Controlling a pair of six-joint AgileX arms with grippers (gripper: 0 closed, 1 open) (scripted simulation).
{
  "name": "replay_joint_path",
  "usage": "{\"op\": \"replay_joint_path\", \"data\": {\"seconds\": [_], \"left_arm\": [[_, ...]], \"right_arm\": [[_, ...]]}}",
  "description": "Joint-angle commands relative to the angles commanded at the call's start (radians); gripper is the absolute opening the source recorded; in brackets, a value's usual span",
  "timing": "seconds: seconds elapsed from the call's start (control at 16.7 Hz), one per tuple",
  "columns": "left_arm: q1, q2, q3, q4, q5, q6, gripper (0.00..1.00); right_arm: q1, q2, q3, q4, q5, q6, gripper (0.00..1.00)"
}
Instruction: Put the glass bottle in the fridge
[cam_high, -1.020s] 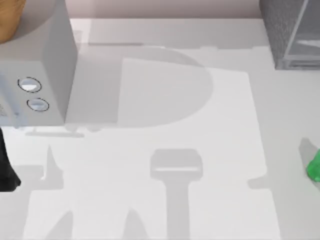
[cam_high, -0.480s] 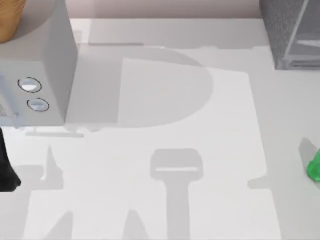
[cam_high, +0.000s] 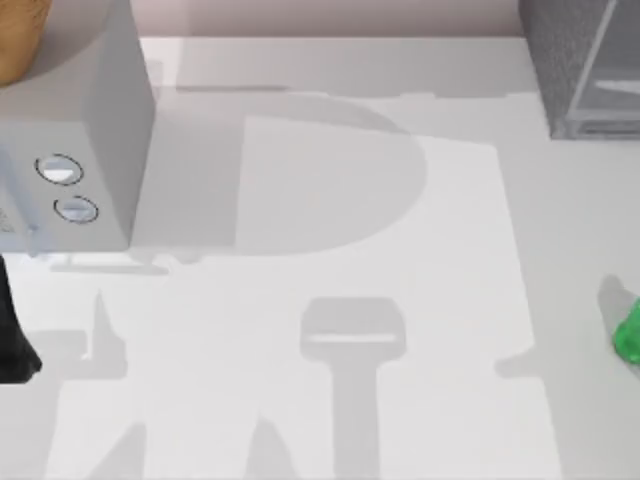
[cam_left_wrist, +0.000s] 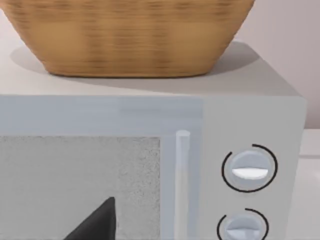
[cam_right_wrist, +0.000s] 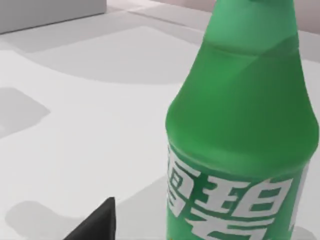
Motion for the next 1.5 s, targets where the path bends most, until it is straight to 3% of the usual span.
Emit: {"op": "replay_joint_path", "data": {"seconds": [0.36, 0.72, 1.5], "left_arm": [[0.0, 0.0, 0.0, 0.0, 0.0, 0.0, 1.0], [0.0, 0.0, 0.0, 0.0, 0.0, 0.0, 1.0], [0.0, 0.0, 0.0, 0.0, 0.0, 0.0, 1.0]], "right_arm": [[0.144, 0.118, 0.001, 0.263, 0.139, 0.155, 1.0], [0.166, 0.133, -0.001, 0.296, 0.16, 0.173, 1.0], [0.166, 0.133, -0.001, 0.296, 0.16, 0.173, 0.03]]}}
